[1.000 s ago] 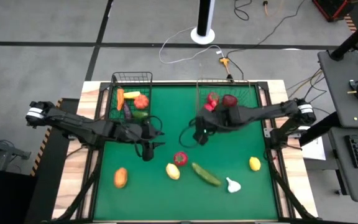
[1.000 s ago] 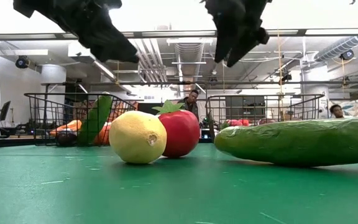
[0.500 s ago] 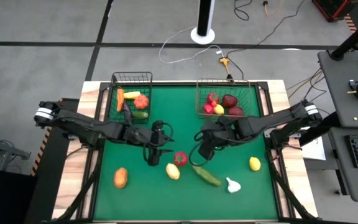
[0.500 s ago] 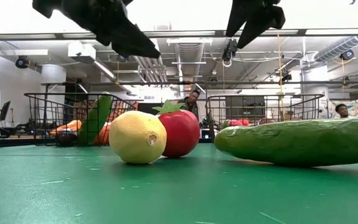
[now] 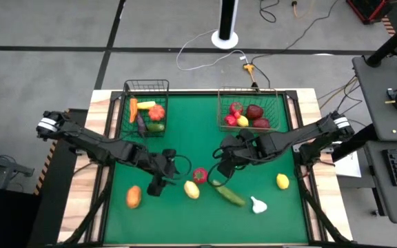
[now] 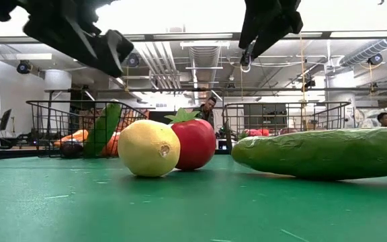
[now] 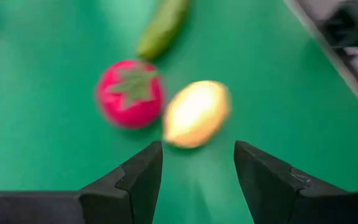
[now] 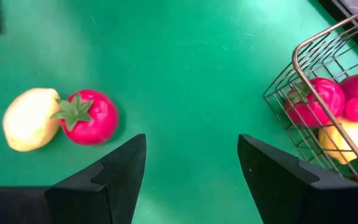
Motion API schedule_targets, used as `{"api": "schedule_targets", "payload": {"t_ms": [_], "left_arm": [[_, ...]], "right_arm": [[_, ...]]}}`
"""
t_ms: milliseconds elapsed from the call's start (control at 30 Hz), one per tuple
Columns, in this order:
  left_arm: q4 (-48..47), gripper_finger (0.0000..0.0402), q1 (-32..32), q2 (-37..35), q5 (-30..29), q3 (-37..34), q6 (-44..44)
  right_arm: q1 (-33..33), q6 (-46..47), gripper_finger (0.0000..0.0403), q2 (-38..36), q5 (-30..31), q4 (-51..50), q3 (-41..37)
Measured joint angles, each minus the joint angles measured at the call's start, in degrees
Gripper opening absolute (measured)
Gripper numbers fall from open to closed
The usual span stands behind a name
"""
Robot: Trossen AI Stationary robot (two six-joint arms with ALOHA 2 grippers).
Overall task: Sort produce into baskets
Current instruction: Put the left yellow lemon into the right wire basket
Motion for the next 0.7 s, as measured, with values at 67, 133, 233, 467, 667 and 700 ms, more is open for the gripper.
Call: {"api": "schedule_targets", "payload": {"t_ms": [67,133,233,467,667,700], "left_arm": [[0.25,0.0183,-0.9,0.1,1.16,0.0,0.44],[1.69,0.0183,-1.27,0.83,1.06,0.0,0.48],[3.63,0.0183,-1.59,2.47,0.97,0.0,0.55],[10.14,0.0195,-1.77,7.93,2.3,0.0,1.98],[17.13,0.0233,-2.01,12.32,3.17,-0.02,9.0],[17.47,0.024,-2.01,12.49,3.61,-0.02,9.61]], "right_arm": [[0.0,-0.83,0.0247,0.56,0.29,0.18,0.0],[0.0,-1.57,0.0247,0.93,0.37,0.49,0.0],[0.0,-1.8,0.0247,1.2,0.54,1.25,-0.02],[-0.79,-3.59,0.0247,1.1,1.38,1.48,-0.04],[-2.83,-5.58,0.0247,1.03,1.33,1.65,-0.04],[-3.14,-5.74,0.0247,1.03,1.34,1.65,-0.04]]}}
